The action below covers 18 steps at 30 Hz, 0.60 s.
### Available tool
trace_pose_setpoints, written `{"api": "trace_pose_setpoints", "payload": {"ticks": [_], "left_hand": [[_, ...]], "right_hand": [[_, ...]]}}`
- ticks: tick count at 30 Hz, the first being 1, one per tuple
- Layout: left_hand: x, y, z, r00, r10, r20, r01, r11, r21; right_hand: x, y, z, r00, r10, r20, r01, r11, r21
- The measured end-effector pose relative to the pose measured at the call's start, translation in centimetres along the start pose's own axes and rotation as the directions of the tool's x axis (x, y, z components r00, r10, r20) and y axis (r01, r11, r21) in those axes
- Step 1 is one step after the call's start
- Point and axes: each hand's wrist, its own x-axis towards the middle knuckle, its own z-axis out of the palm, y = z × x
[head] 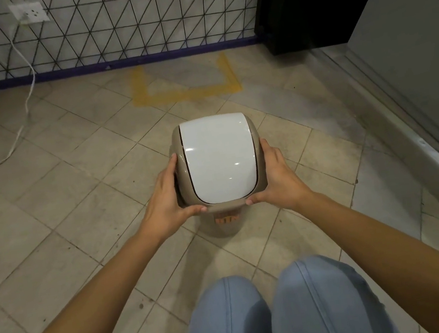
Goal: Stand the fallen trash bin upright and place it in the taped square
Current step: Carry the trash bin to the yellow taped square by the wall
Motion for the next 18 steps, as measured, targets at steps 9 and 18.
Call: {"api": "trace_pose_setpoints", "payload": {"ticks": [9,18], "left_hand": [[3.6,0.1,1.3,0.997,0.015,-0.073,-0.010,0.998,0.062],[6.9,0.4,2.4,0.994,-0.042,-0.103,0.047,0.998,0.039]], "right_hand": [[3.4,0.1,0.0,0.996,-0.001,-0.086,-0.002,0.999,-0.040],[6.7,0.7,-0.7,0.994,-0.015,-0.110,0.005,0.996,-0.091]]}}
